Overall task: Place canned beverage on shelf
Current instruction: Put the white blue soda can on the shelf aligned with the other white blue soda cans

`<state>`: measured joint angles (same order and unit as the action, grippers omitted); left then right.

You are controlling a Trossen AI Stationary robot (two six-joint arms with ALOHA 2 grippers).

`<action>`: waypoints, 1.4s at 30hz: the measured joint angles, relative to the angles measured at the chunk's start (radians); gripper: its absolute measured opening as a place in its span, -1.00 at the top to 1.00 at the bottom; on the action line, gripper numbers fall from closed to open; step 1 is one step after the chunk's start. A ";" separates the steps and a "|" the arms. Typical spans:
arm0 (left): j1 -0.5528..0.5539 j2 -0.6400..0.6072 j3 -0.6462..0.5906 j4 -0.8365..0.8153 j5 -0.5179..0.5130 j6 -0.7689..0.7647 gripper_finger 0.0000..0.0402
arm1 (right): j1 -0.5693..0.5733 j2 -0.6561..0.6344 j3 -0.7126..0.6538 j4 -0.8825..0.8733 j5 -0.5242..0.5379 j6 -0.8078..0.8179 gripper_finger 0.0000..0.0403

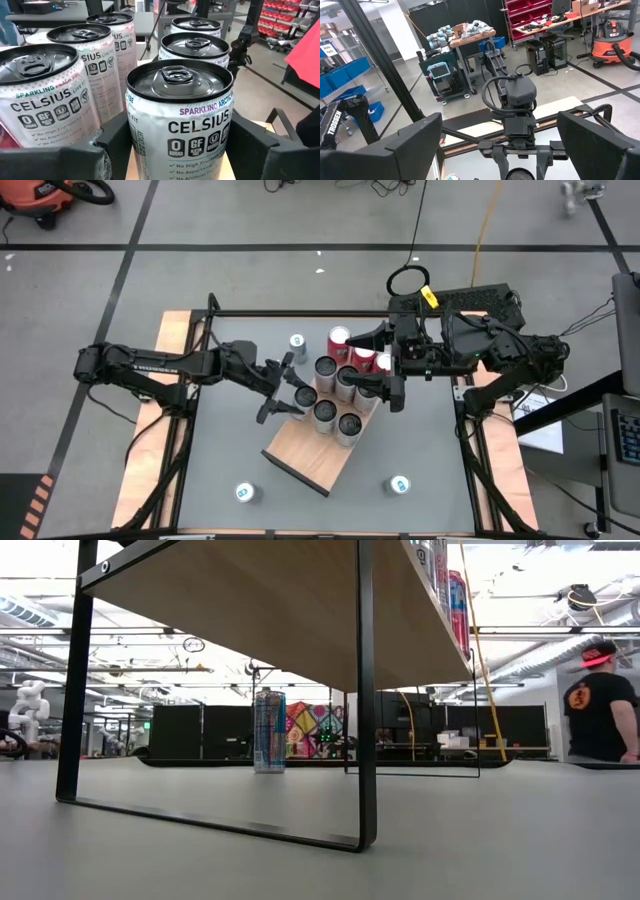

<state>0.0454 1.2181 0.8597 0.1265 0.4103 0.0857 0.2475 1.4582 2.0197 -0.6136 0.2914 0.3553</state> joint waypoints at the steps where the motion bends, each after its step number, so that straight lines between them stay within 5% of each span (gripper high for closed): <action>1: 0.000 0.000 0.000 -0.001 0.000 -0.001 -0.24 | 0.000 0.000 0.000 0.000 0.000 0.000 -0.83; 12: -0.003 0.000 0.000 -0.005 0.000 -0.002 -0.26 | 0.000 0.000 0.000 0.000 0.000 -0.001 -0.83; 21: -0.003 -0.002 0.000 -0.010 0.001 -0.001 -0.51 | 0.000 0.000 0.000 0.000 0.000 -0.001 -0.83; 42: -0.007 -0.064 0.000 -0.088 -0.013 -0.056 -0.53 | 0.000 0.000 0.000 -0.005 0.000 -0.005 -0.83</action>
<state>0.0387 1.1537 0.8600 0.0387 0.3977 0.0302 0.2474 1.4582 2.0197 -0.6189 0.2916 0.3508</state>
